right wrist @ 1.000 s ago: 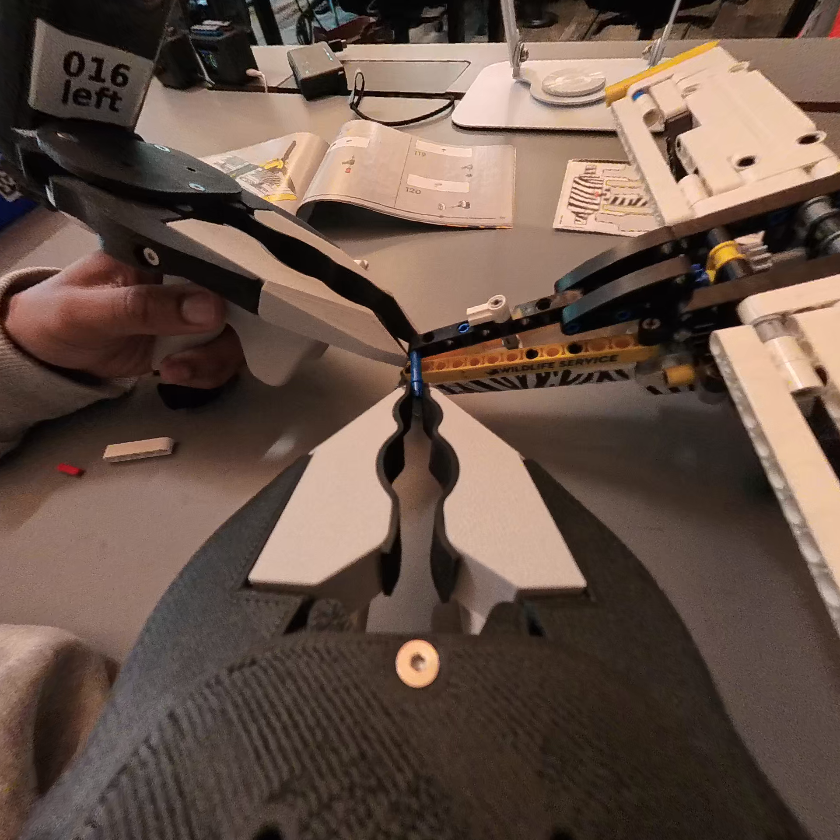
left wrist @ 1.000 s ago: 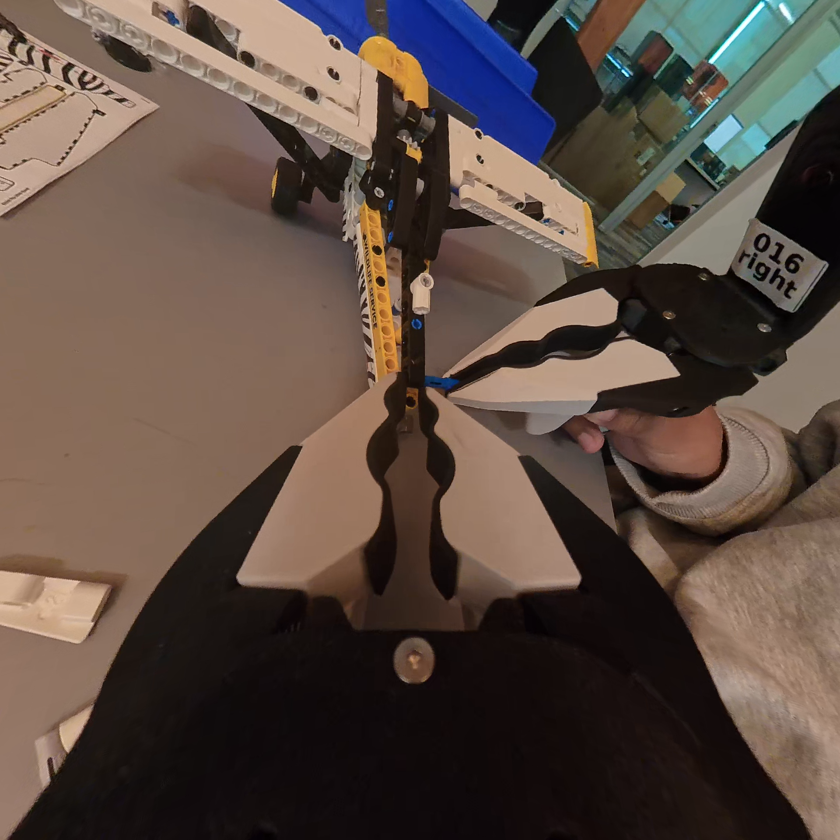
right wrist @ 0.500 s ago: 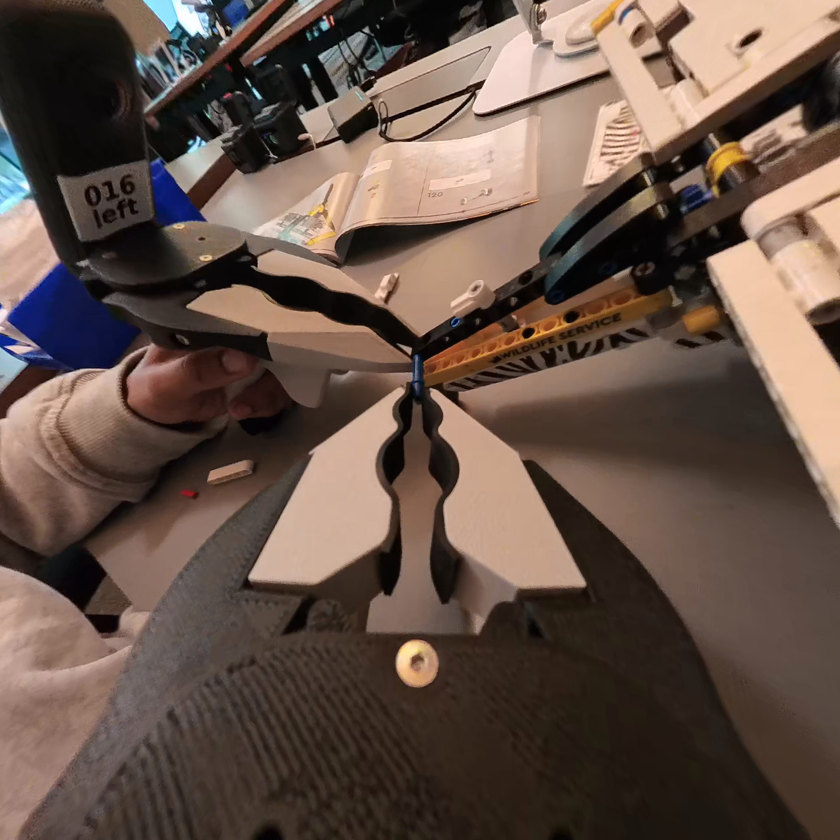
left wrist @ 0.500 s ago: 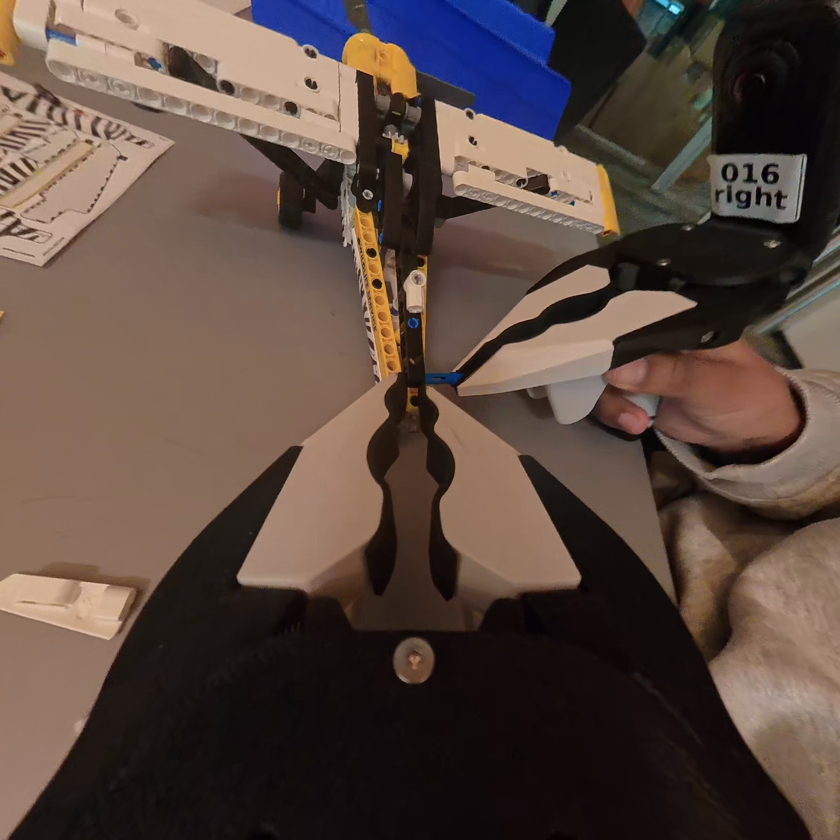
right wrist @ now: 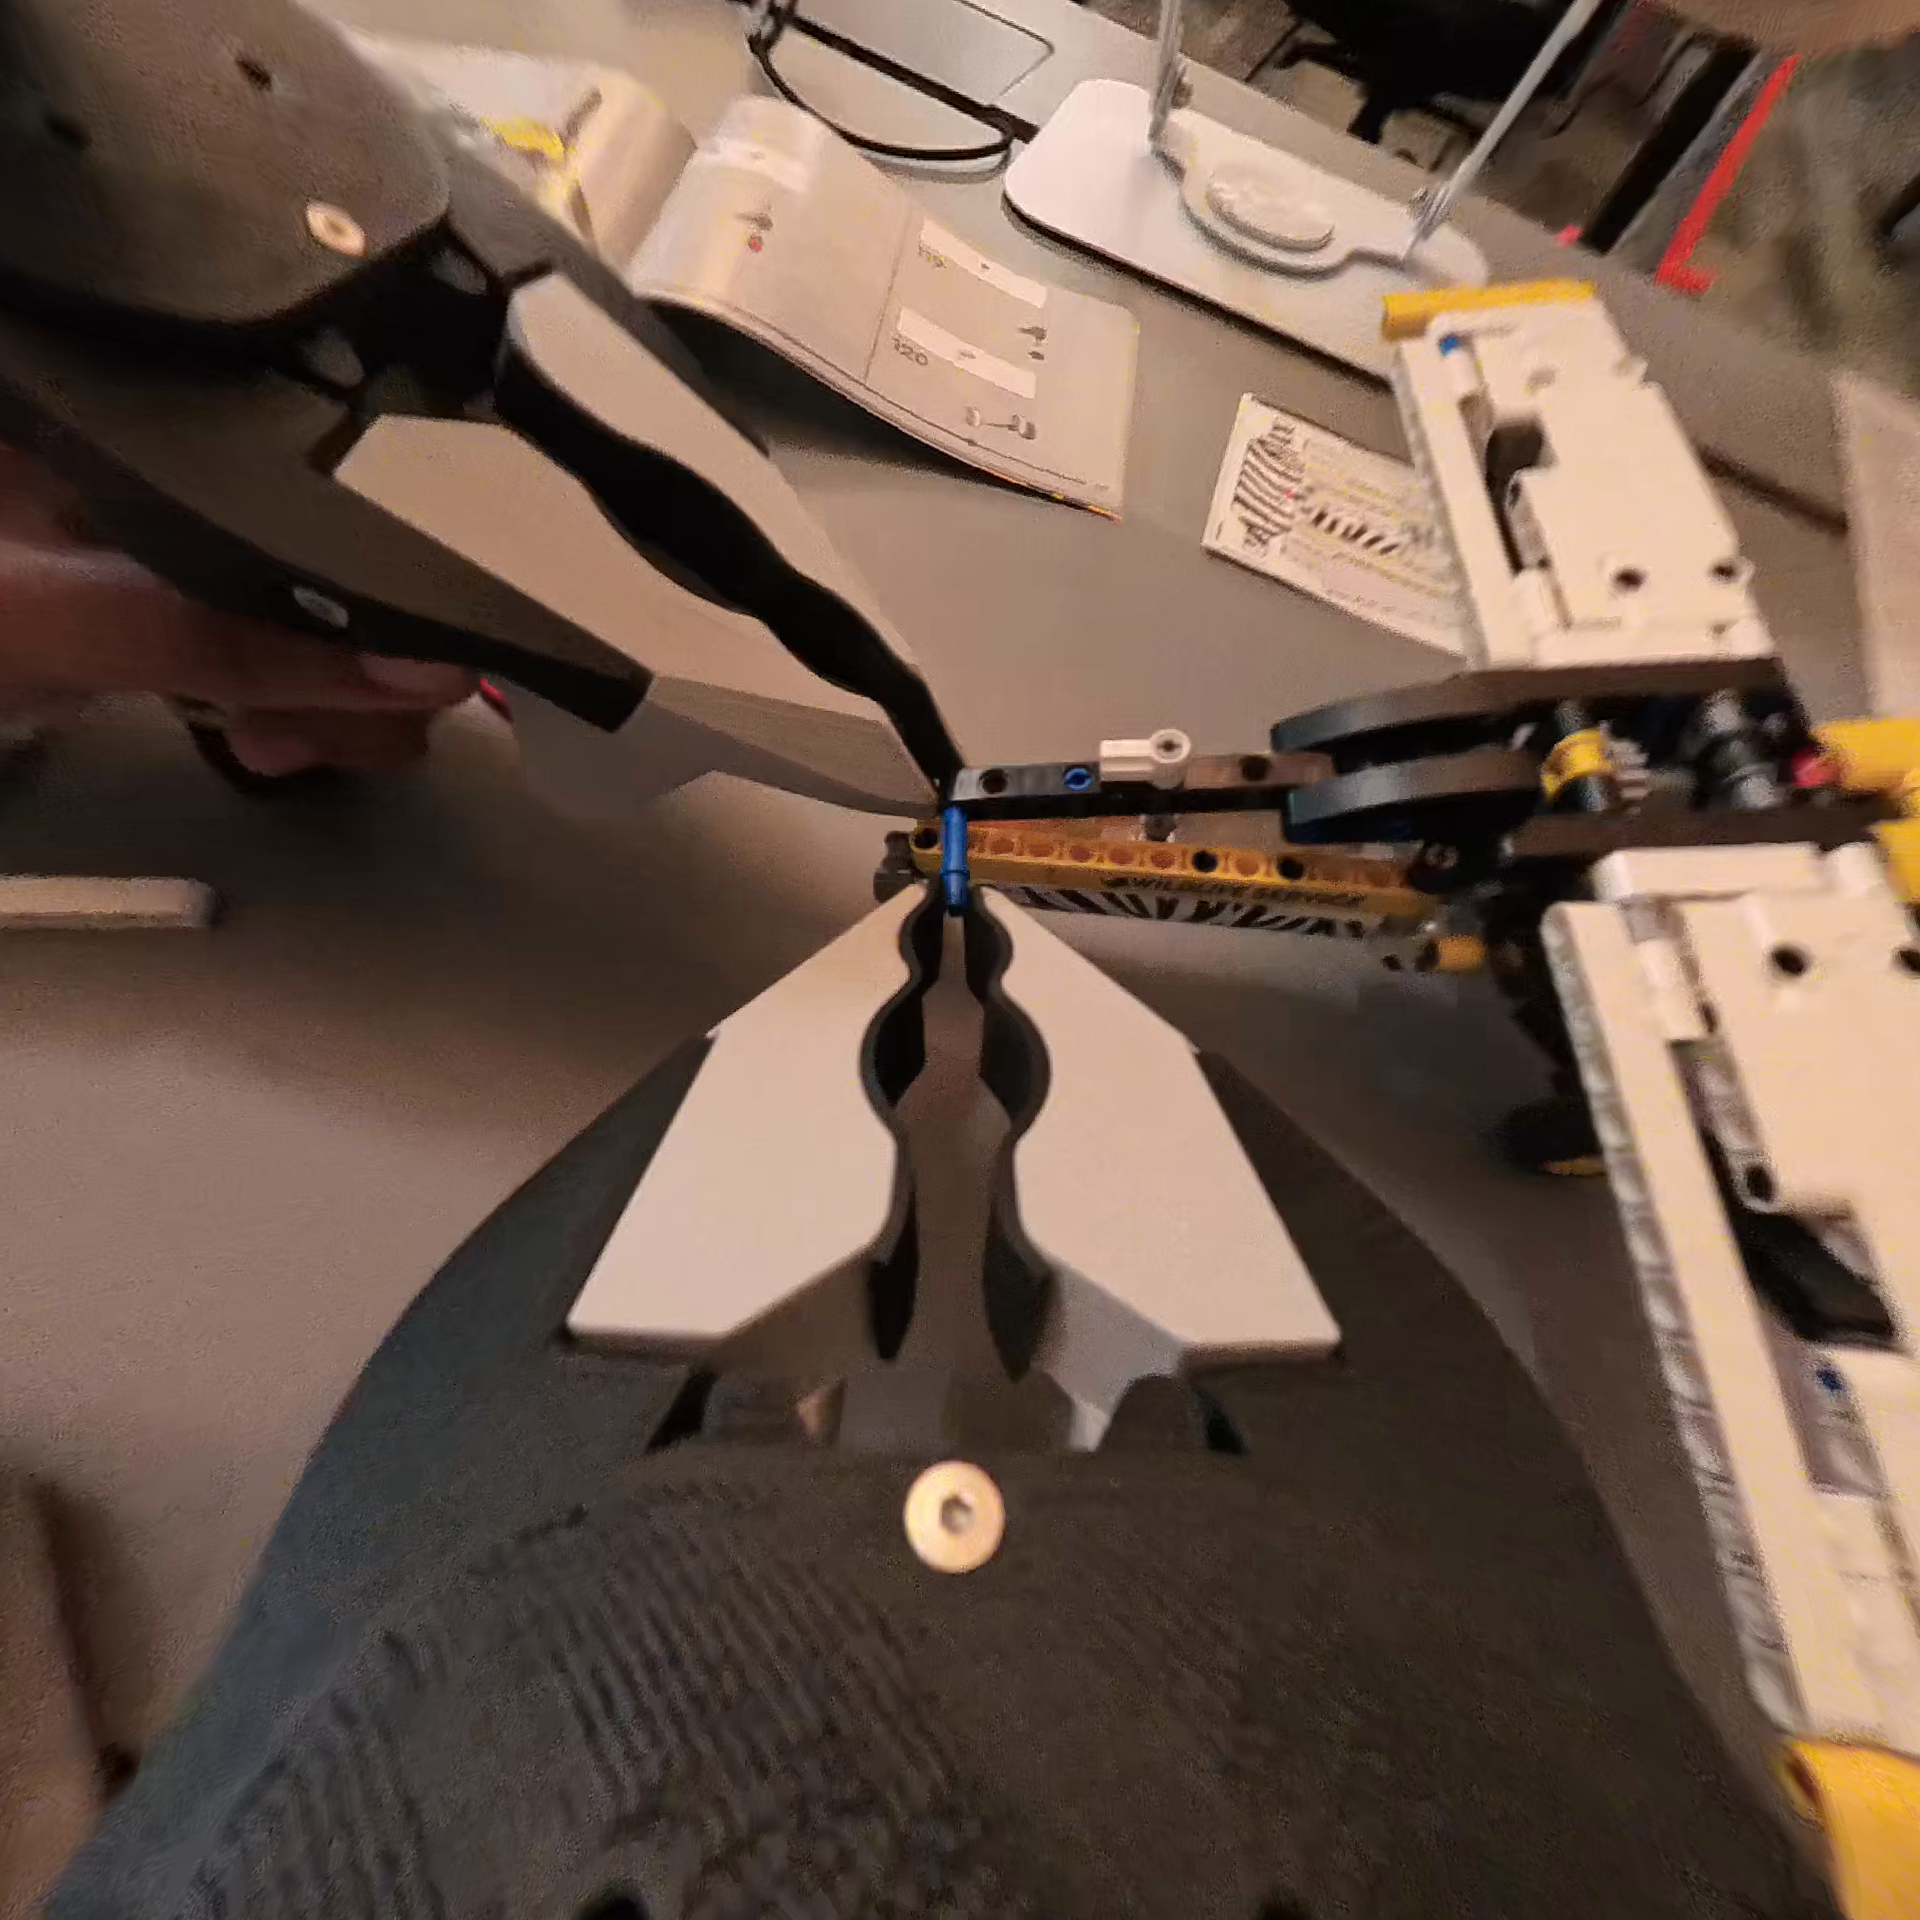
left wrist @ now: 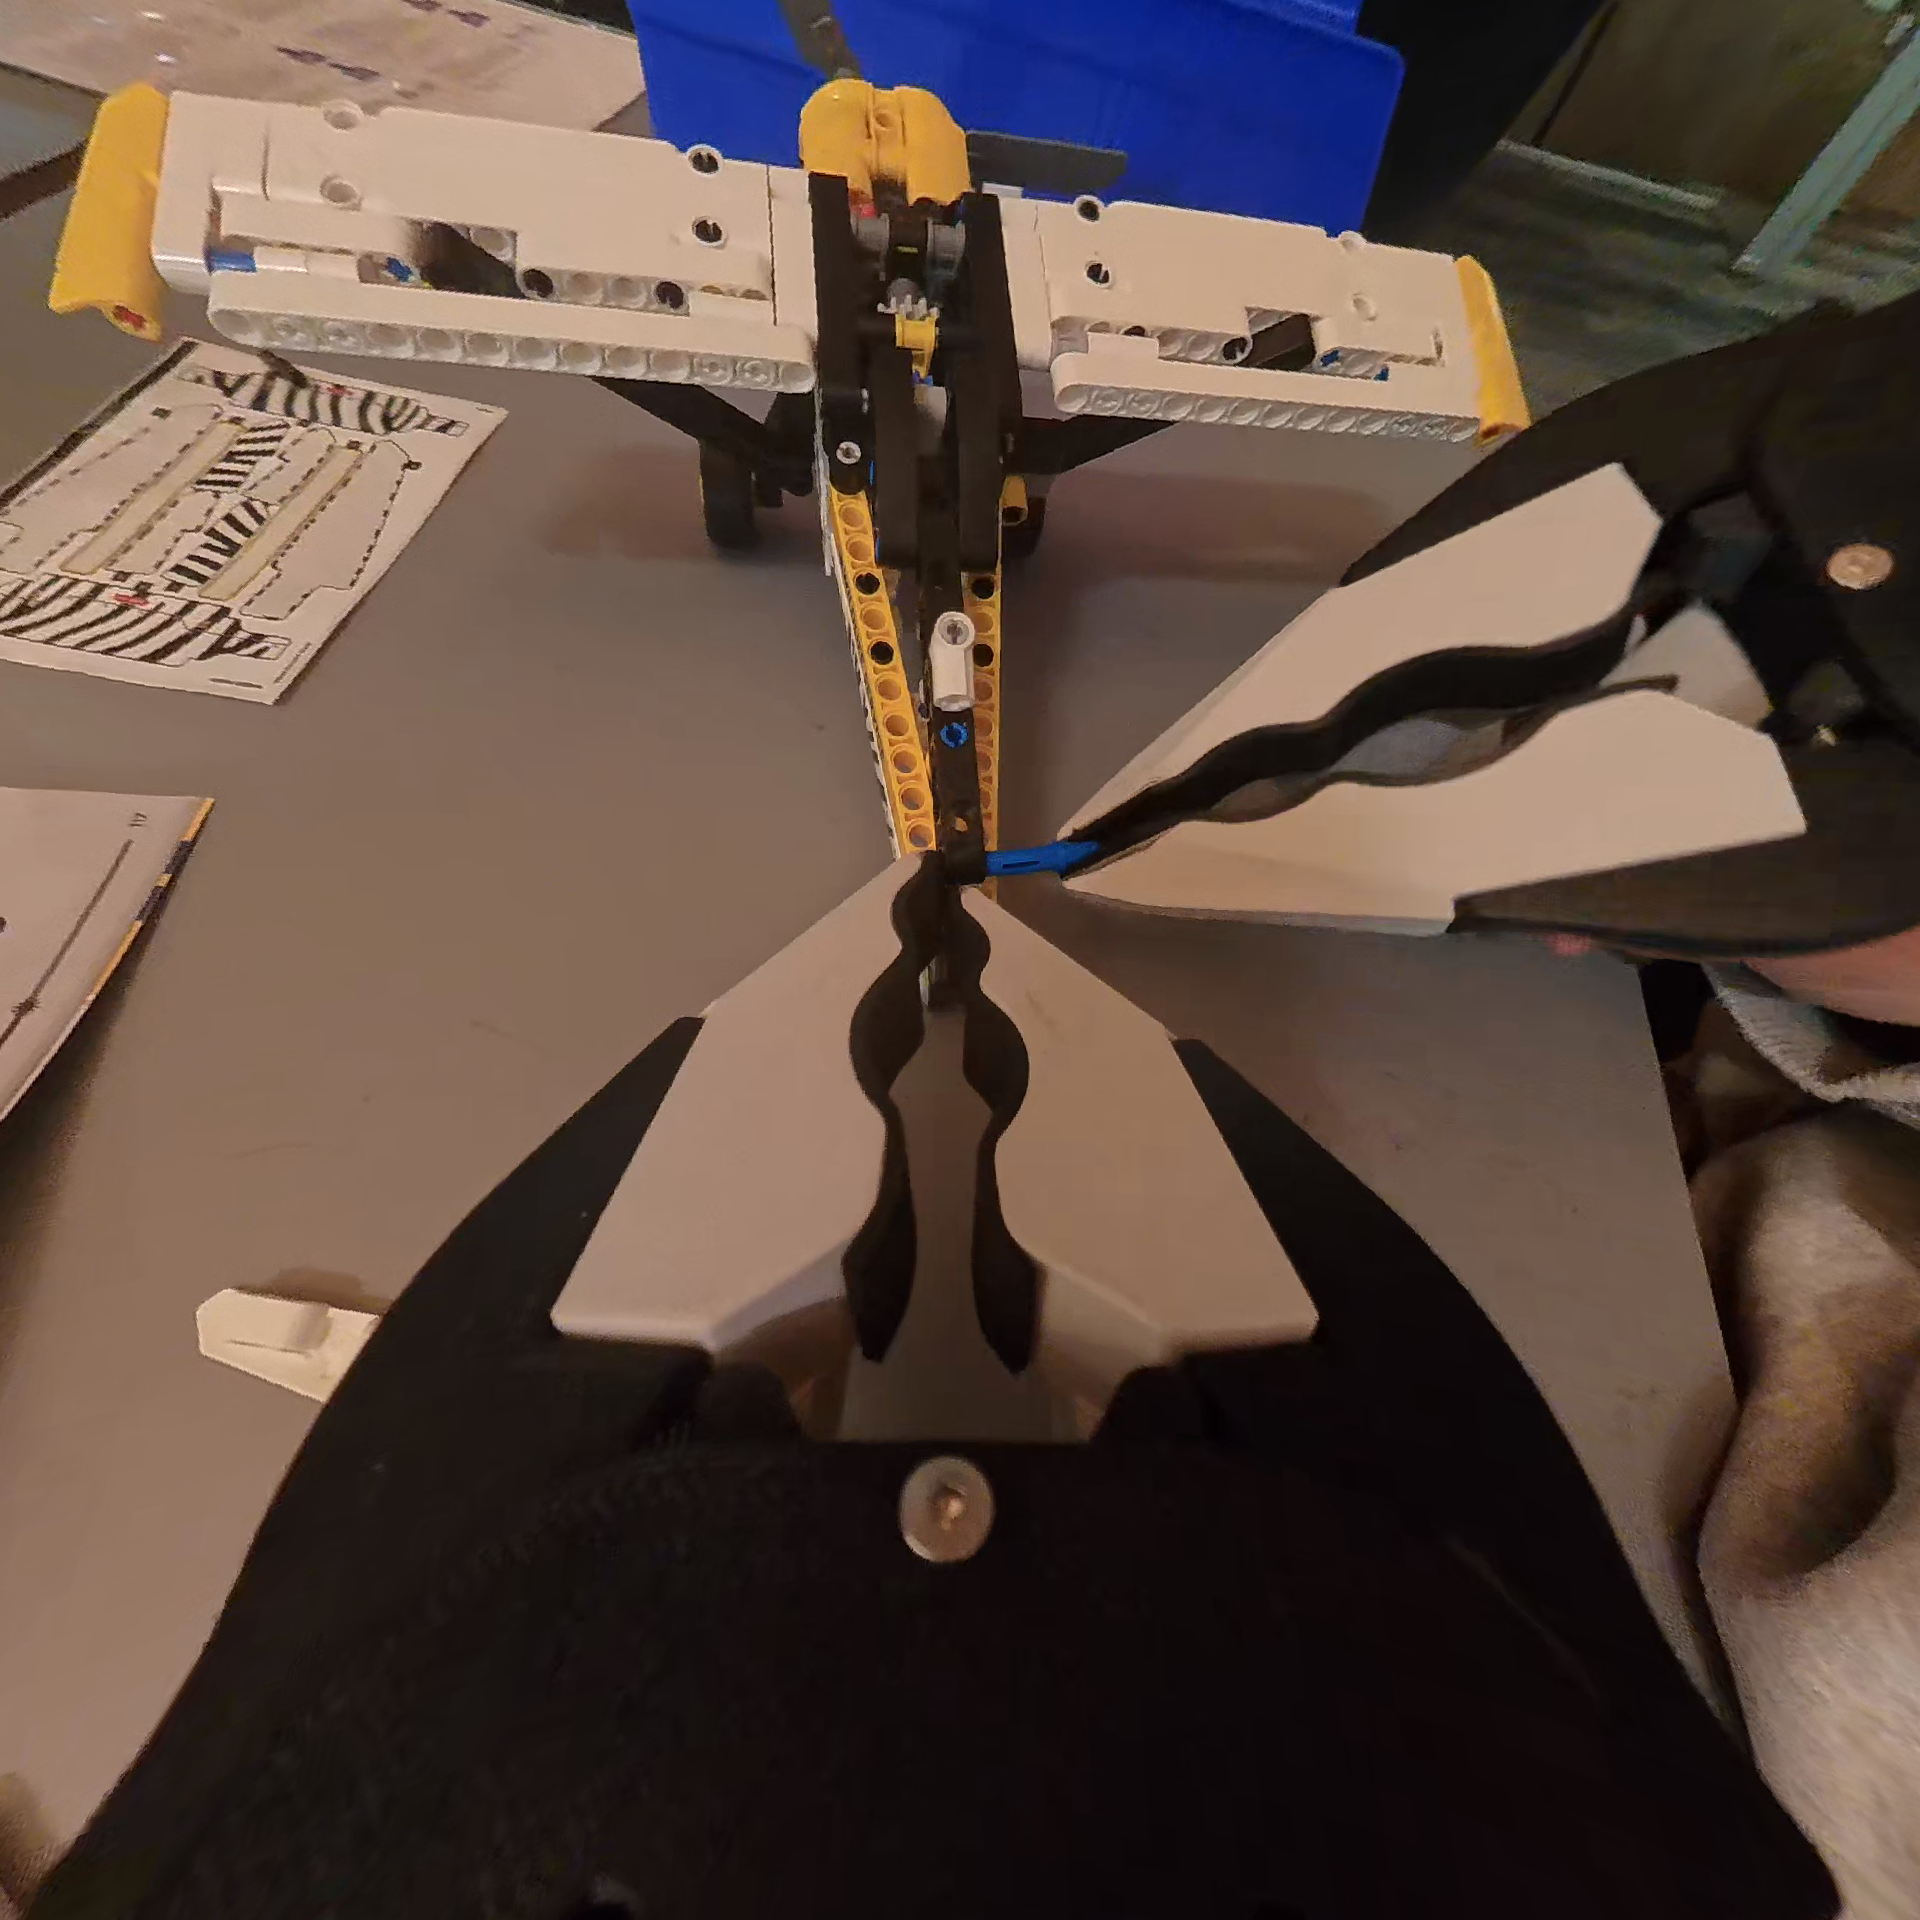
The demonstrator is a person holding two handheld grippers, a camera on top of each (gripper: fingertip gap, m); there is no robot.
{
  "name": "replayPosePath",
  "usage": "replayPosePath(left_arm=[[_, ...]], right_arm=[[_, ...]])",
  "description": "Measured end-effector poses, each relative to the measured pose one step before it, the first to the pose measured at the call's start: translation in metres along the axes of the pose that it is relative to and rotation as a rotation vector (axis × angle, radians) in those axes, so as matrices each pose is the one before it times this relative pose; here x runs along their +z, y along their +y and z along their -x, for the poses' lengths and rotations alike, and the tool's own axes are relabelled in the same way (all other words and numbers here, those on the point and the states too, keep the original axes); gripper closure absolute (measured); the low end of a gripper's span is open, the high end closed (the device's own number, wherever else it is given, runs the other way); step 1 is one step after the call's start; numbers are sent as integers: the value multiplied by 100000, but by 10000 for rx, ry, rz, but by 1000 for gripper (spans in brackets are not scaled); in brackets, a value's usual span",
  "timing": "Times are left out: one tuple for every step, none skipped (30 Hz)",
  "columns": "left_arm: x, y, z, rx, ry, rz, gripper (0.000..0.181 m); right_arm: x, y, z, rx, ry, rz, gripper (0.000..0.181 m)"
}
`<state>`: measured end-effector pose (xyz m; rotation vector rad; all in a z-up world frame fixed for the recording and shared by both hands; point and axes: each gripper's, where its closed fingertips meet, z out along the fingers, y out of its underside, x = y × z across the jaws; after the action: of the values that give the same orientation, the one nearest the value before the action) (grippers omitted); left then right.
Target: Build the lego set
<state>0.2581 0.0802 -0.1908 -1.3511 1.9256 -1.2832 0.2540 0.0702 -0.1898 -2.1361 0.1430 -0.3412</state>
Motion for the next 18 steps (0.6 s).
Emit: replayPosePath(left_arm=[[-4, 3, 54, 30, -72, 2, 181], [-1, 1, 37, -7, -30, 1, 181], [0, 2, 20, -30, 9, -1, 181], [-8, -2, -4, -24, 19, -1, 181], [3, 4, 0, -8, 3, -4, 181], [-12, -9, 18, 8, -22, -6, 181], [-16, -13, 7, 28, -46, -10, 181], [7, 12, 6, 34, -47, 3, 181], [25, 2, -21, 32, -44, 11, 181], [27, 7, -32, 24, -33, 8, 181], [26, -9, -38, 3, -36, -7, 181], [11, -36, 36, 17, -80, -18, 181], [-11, 0, 52, 35, -70, -3, 181], [-21, -19, 20, 18, -37, -13, 181], [-26, -35, -4, 17, -10, -28, 181], [-24, -14, -38, 26, 13, -19, 181], [5, 27, -51, 48, -4, 19, 181], [42, 50, -21, 76, -48, 45, 181]], right_arm=[[47, -17, -16, -454, 293, 81, 179], [47, 18, -3, -243, 163, 39, 178], [34, 5, 0, -30, 31, -14, 179], [5, 2, 13, 209, -114, -55, 179], [4, 3, 26, 447, -257, -89, 179], [18, -1, 50, 679, -390, -131, 179], [18, -11, 44, 856, -491, -176, 179], [44, 50, 7, 905, -481, -160, 179], [56, 102, -25, 757, -355, -147, 179], [69, 131, -39, 522, -208, -117, 179], [2, 52, -35, 254, -55, -32, 179], [-25, -89, -24, 72, 57, -56, 179], [51, 15, 62, 176, -21, -12, 179], [33, 12, 78, 295, -129, -9, 179], [-43, -59, 65, 371, -198, -59, 179], [-65, -40, 63, 393, -225, -51, 180], [-70, 19, 61, 356, -210, -16, 180], [-82, -4, 35, 309, -178, -27, 180]])
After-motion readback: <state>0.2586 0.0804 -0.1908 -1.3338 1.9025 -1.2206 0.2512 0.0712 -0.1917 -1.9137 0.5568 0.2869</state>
